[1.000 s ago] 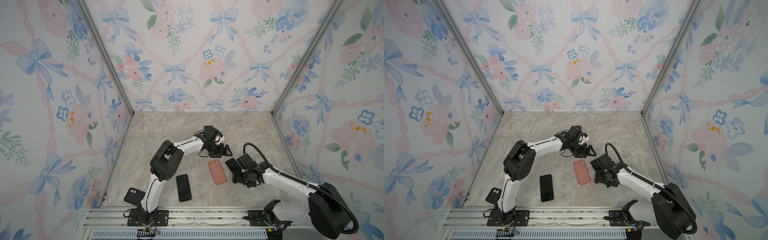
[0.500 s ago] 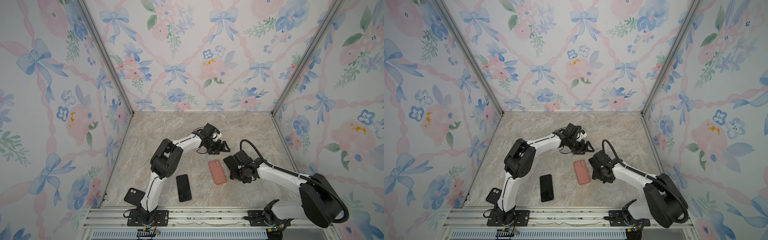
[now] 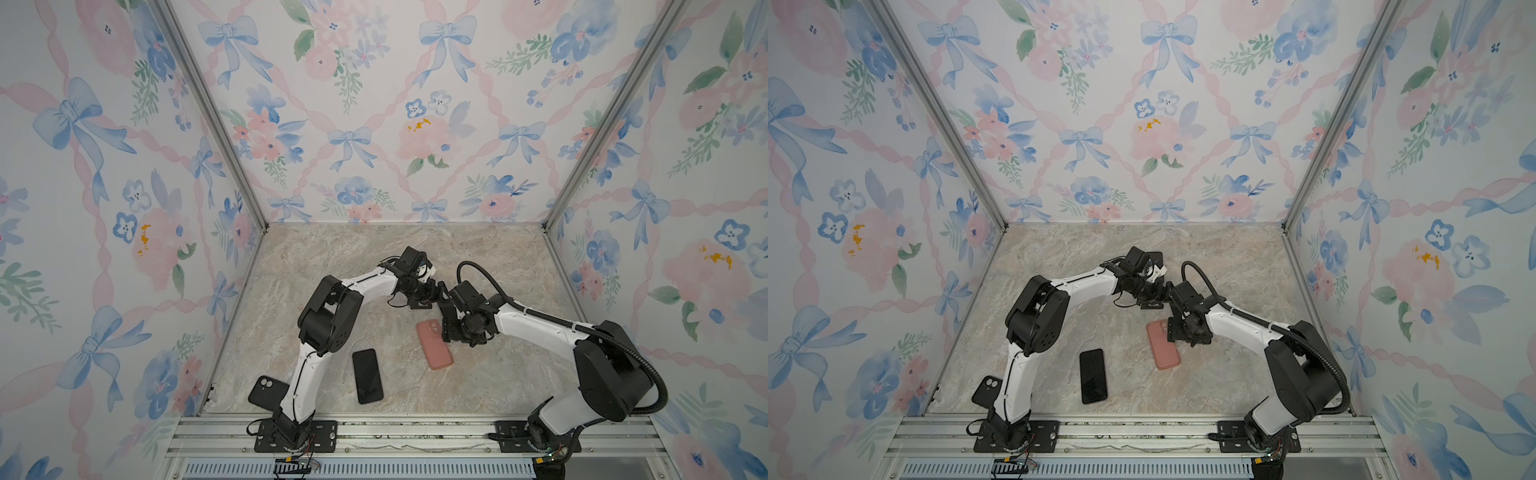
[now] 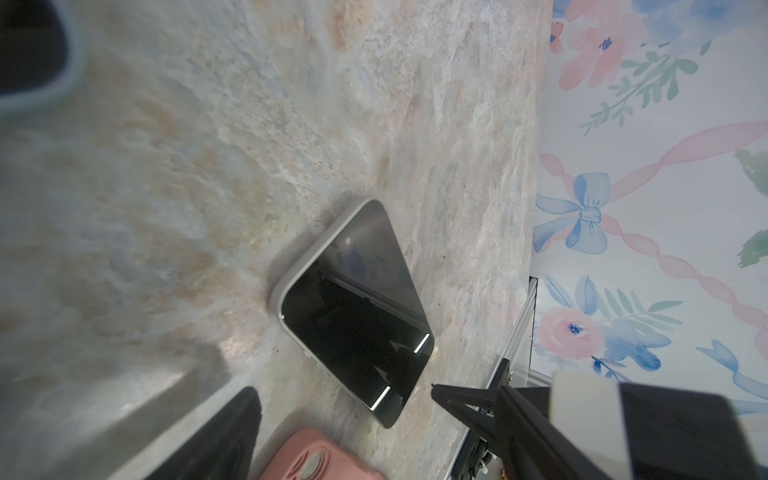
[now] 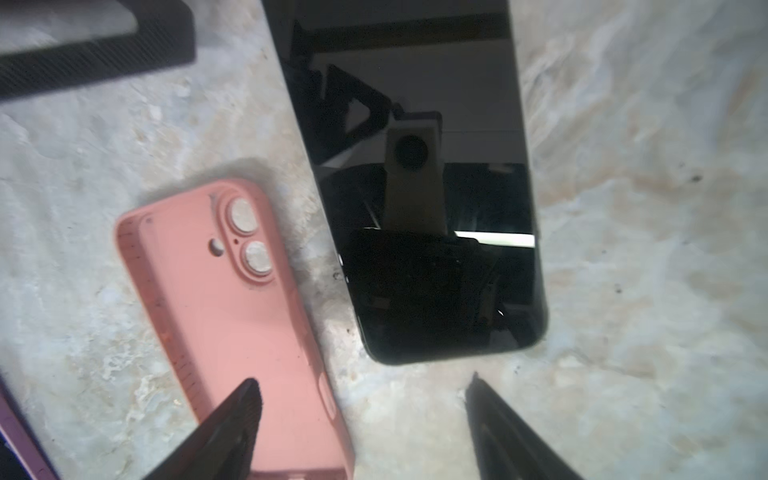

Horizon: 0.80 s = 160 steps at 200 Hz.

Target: Put the phone into the phone case

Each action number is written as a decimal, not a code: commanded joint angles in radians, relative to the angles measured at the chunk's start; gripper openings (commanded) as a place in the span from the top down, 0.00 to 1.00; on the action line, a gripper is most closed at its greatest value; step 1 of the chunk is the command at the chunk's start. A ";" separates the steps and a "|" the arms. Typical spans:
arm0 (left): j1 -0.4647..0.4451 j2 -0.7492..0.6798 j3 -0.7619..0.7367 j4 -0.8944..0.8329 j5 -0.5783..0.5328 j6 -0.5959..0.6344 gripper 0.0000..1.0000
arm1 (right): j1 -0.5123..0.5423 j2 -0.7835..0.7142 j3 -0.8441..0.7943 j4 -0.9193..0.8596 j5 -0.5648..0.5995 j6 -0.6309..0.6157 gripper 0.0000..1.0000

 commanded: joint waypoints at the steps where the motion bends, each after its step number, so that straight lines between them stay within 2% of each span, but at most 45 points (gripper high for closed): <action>1: 0.012 -0.040 -0.037 -0.006 0.017 0.006 0.11 | -0.020 -0.026 0.044 -0.174 0.116 -0.175 0.09; 48: 0.038 -0.036 -0.052 -0.004 0.017 0.002 0.11 | -0.130 -0.003 0.053 -0.110 0.057 -0.237 0.04; 81: 0.042 -0.016 -0.044 -0.004 0.026 -0.007 0.13 | -0.130 0.050 0.058 -0.054 0.007 -0.239 0.04; 160: 0.037 0.026 -0.016 -0.005 0.033 -0.018 0.14 | -0.124 0.136 0.059 -0.006 -0.032 -0.257 0.05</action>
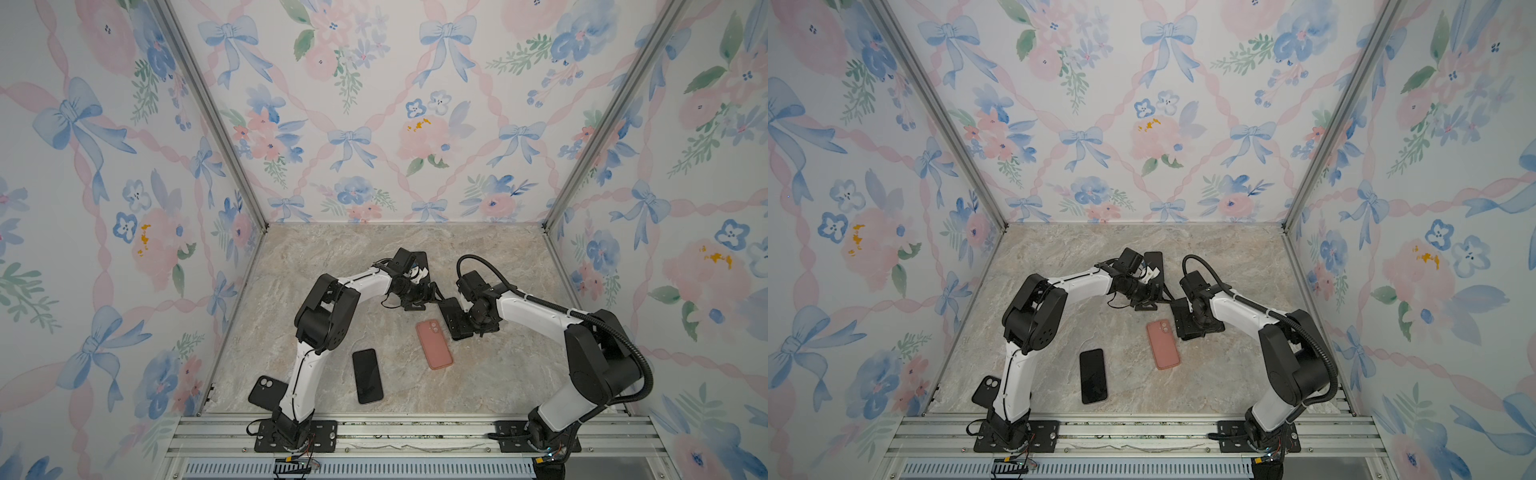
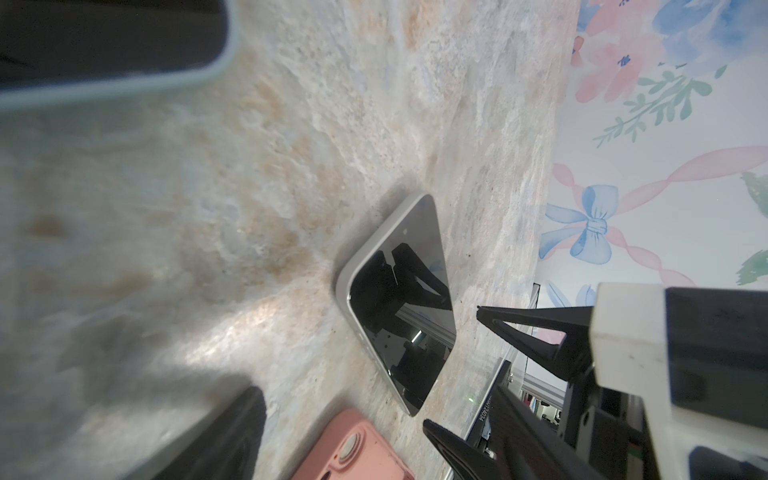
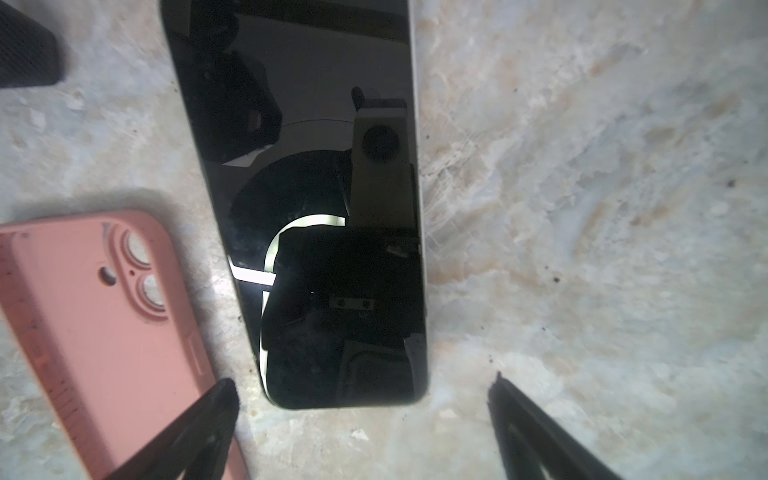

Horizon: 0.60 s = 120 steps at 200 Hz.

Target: Put the phone into the phone case

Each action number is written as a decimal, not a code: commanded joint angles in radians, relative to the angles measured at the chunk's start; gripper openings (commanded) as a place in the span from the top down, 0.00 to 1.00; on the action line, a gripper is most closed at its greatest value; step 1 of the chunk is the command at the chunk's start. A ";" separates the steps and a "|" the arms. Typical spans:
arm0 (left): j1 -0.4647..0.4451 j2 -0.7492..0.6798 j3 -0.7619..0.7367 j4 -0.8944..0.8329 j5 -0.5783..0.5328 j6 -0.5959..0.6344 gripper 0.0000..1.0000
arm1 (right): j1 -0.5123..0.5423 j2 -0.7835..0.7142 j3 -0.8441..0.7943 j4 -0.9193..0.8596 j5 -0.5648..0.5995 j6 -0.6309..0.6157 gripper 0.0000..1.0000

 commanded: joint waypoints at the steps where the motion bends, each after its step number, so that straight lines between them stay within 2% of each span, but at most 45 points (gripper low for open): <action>1: -0.004 0.030 0.023 -0.011 0.019 -0.010 0.15 | 0.006 0.043 0.024 0.015 -0.024 -0.014 0.05; 50: -0.014 0.057 0.043 -0.011 0.025 -0.014 0.20 | 0.009 0.086 0.032 0.017 -0.020 -0.004 0.09; 120: -0.006 0.059 0.037 -0.011 0.033 -0.012 0.20 | 0.053 0.118 0.036 0.026 0.007 0.009 0.11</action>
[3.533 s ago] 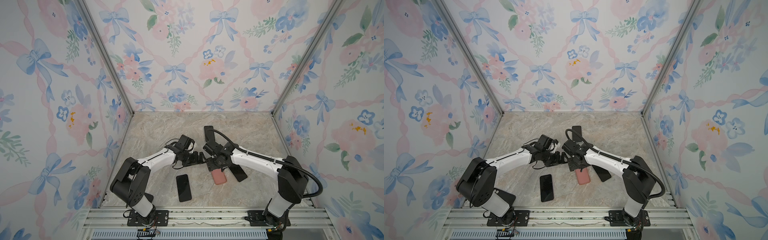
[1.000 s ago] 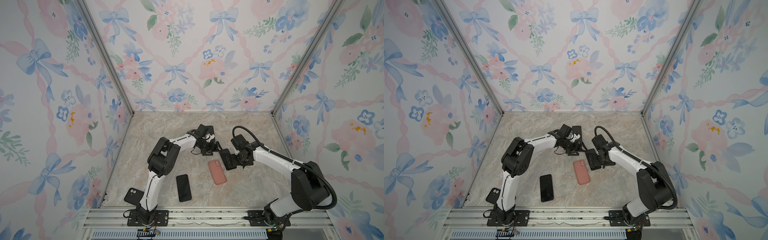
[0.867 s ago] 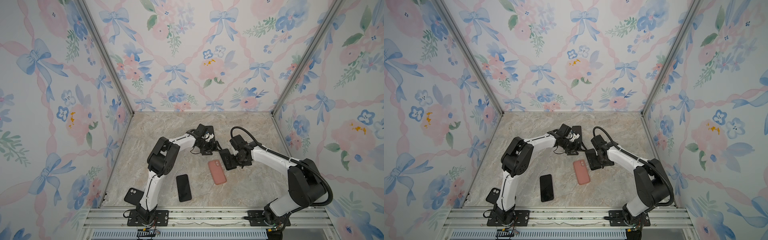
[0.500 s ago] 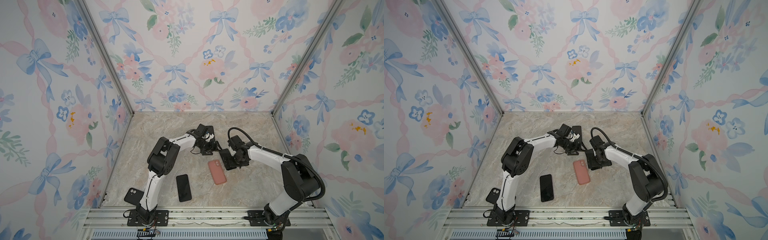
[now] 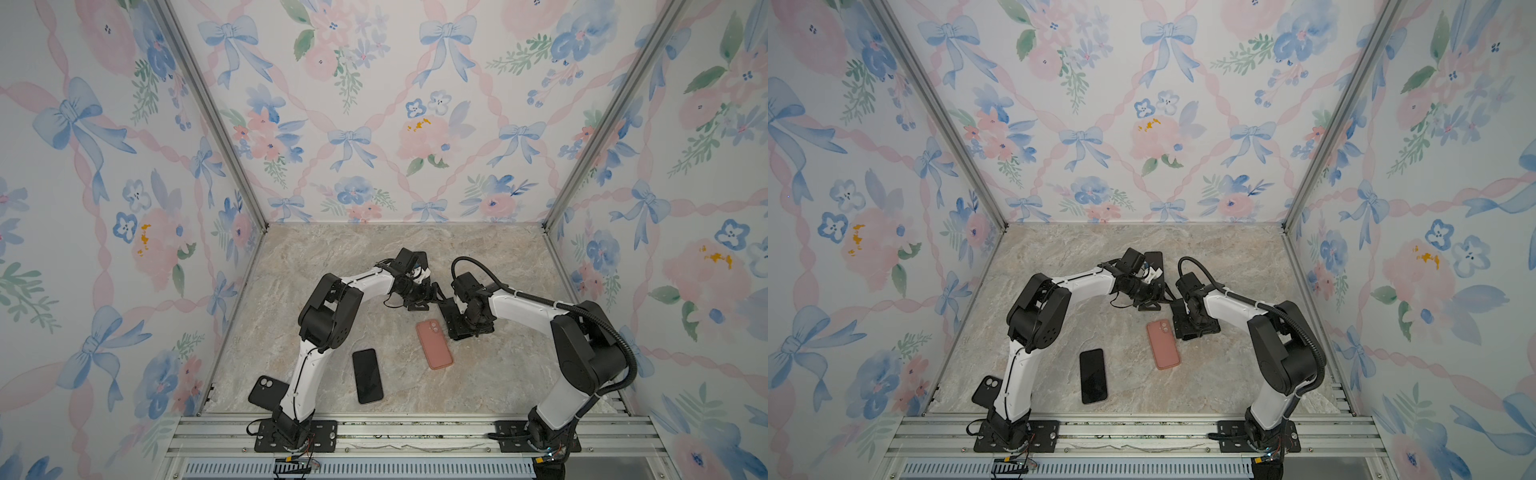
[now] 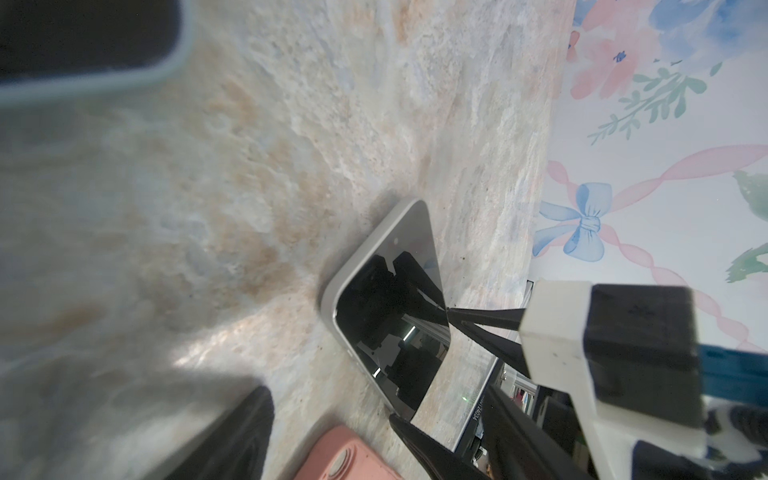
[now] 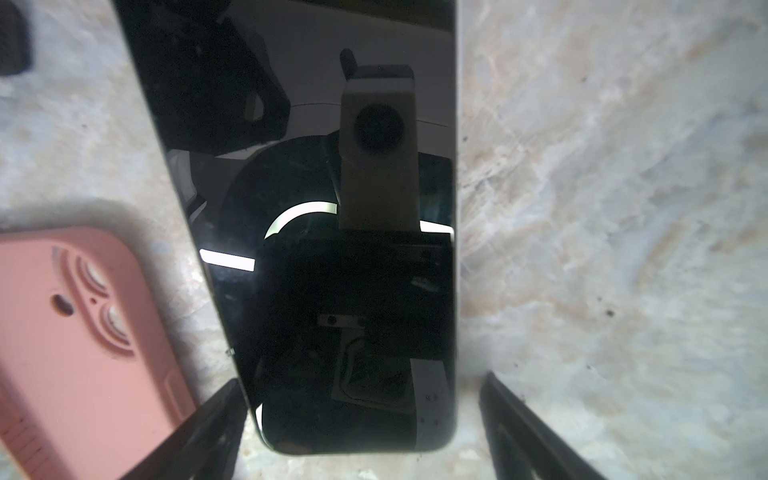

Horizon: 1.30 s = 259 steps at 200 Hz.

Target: Put the phone into the phone case

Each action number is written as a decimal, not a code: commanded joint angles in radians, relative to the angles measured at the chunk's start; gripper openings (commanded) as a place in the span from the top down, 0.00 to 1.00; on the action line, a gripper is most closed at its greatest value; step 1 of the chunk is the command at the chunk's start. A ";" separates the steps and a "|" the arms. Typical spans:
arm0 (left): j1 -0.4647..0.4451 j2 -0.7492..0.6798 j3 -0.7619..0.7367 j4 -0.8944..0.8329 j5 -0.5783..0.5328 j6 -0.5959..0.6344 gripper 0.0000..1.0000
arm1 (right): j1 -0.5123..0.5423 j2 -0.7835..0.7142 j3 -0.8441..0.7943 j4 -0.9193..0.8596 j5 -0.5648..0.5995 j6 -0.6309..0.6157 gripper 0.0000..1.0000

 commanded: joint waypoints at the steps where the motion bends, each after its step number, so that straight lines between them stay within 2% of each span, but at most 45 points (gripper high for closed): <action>1: 0.003 0.025 0.004 -0.012 0.008 0.001 0.20 | 0.031 0.040 0.017 0.014 -0.003 0.005 0.11; 45: 0.003 0.026 -0.010 -0.010 0.010 0.007 0.21 | 0.034 0.073 0.013 0.006 0.023 0.026 0.25; 88: 0.005 0.036 -0.007 0.007 0.028 0.015 0.24 | 0.026 0.051 -0.019 0.045 -0.012 0.037 0.28; 131: 0.012 0.052 -0.055 0.160 0.116 -0.059 0.31 | 0.004 0.016 -0.078 0.105 -0.079 0.039 0.34; 178: 0.022 0.071 -0.123 0.353 0.176 -0.176 0.38 | -0.014 -0.003 -0.116 0.135 -0.115 0.041 0.35; 218: 0.020 0.100 -0.145 0.444 0.186 -0.228 0.39 | -0.019 -0.002 -0.121 0.144 -0.127 0.038 0.35; 259: 0.018 0.137 -0.138 0.505 0.200 -0.260 0.45 | -0.023 -0.005 -0.126 0.155 -0.139 0.039 0.36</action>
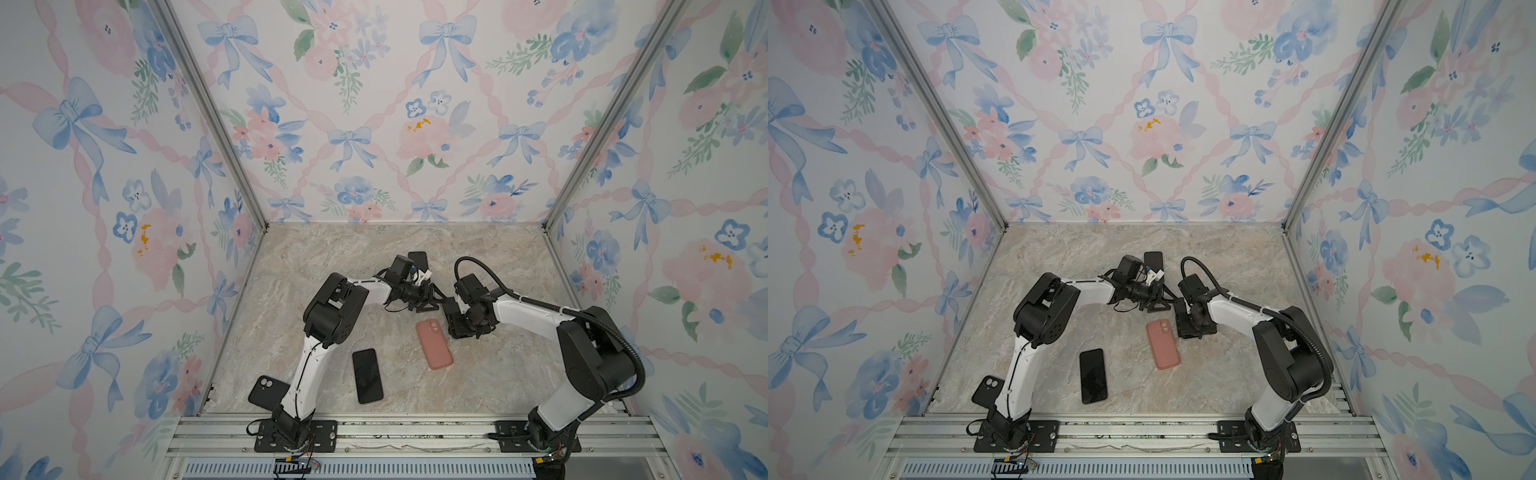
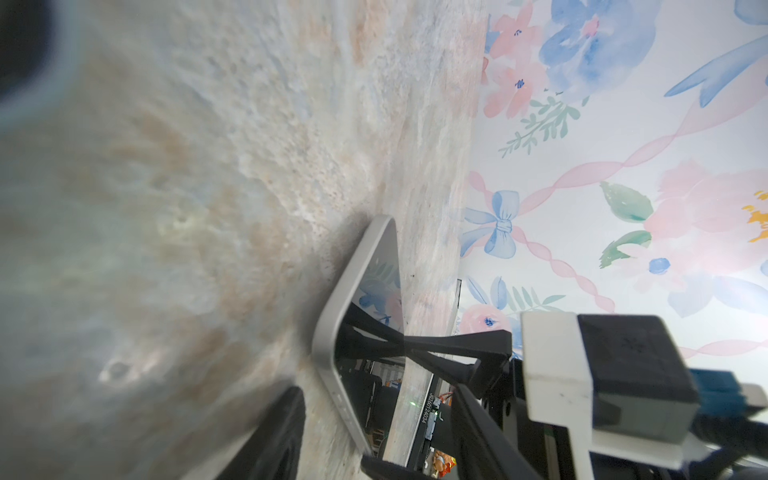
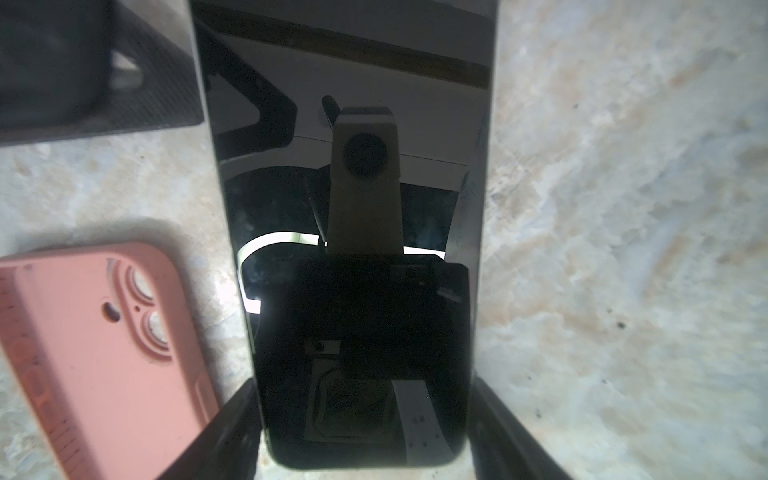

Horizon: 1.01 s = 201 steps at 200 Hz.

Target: Put the phone into the phone case

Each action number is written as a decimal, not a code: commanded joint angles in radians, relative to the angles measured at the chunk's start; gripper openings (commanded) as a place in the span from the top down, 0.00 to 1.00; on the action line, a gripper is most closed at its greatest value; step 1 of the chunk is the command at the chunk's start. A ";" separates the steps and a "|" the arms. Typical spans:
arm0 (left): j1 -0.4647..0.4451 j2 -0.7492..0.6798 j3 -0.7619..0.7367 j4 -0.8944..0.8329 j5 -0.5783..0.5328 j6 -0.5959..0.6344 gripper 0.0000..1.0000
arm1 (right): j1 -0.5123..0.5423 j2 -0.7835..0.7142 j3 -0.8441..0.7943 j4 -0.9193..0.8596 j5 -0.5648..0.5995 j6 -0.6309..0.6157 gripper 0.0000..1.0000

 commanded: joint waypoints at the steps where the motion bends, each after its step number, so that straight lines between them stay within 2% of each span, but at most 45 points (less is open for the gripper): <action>1: 0.000 0.052 -0.016 0.032 -0.004 -0.025 0.46 | -0.007 0.046 -0.055 0.048 -0.101 0.013 0.36; 33: -0.002 0.074 0.004 0.044 -0.007 -0.026 0.51 | -0.011 0.043 -0.061 0.053 -0.111 0.011 0.36; 129: -0.008 0.142 0.066 0.075 0.005 -0.032 0.58 | -0.013 0.036 -0.050 0.041 -0.126 -0.005 0.39; 201: -0.019 0.148 0.047 0.121 0.022 -0.036 0.71 | -0.021 0.023 -0.055 0.040 -0.133 -0.021 0.39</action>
